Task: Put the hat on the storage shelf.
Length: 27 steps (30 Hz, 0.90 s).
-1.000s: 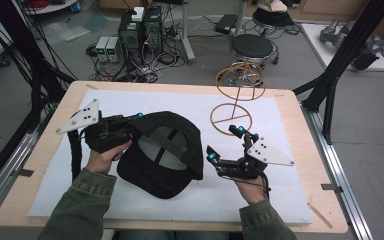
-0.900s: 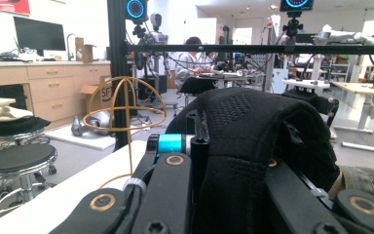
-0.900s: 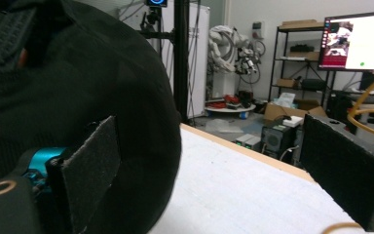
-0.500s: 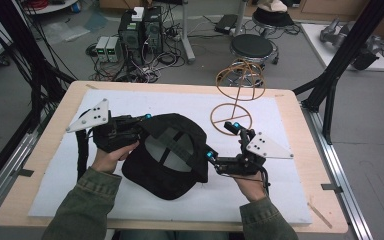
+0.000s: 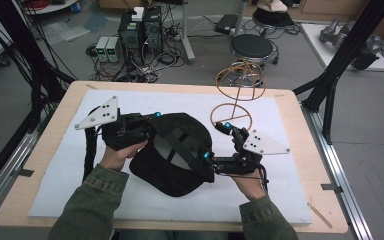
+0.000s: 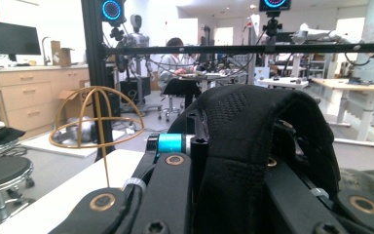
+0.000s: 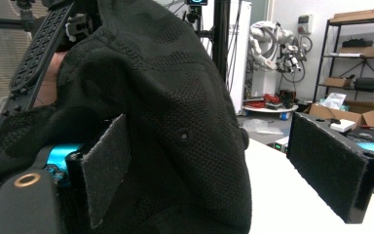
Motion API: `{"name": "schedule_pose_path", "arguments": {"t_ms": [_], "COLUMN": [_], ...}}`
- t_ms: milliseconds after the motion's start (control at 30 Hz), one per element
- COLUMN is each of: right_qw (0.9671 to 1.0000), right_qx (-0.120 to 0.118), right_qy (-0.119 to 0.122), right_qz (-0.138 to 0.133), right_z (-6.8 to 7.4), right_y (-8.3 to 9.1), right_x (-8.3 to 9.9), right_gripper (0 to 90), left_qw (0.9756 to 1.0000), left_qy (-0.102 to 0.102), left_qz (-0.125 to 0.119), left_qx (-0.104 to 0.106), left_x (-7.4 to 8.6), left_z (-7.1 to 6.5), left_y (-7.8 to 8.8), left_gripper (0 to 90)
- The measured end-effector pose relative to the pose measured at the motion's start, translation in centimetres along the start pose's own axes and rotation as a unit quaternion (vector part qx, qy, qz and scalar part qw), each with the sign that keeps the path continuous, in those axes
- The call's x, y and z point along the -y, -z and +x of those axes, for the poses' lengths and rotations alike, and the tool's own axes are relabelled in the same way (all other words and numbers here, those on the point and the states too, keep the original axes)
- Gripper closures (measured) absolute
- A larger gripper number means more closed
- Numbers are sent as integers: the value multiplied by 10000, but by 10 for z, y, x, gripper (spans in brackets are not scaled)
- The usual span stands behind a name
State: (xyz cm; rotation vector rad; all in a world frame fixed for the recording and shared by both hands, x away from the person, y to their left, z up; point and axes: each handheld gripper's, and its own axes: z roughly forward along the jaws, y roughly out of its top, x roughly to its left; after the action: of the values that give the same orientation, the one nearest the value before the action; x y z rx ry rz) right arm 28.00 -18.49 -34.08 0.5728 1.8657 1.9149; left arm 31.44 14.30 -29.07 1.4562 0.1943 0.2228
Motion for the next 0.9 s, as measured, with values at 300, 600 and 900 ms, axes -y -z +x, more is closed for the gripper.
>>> {"name": "schedule_pose_path", "arguments": {"t_ms": [300, 600, 900], "right_qw": [9990, 9962, 9975], "right_qx": [-356, -635, -450], "right_qy": [-246, -437, -470], "right_qz": [149, 413, 273], "right_z": [-2, -2, 1], "right_y": [-5, -5, 2], "right_x": [2, 2, -5], "right_gripper": [199, 778, 878], "left_qw": [9995, 9997, 9994], "left_qy": [64, -23, -180], "left_qz": [-10, 58, 255], "left_qx": [299, 248, -142], "left_x": [2, 3, 4], "left_z": [-1, -2, -1], "left_y": [-6, -8, -2], "left_gripper": [864, 863, 844]}}
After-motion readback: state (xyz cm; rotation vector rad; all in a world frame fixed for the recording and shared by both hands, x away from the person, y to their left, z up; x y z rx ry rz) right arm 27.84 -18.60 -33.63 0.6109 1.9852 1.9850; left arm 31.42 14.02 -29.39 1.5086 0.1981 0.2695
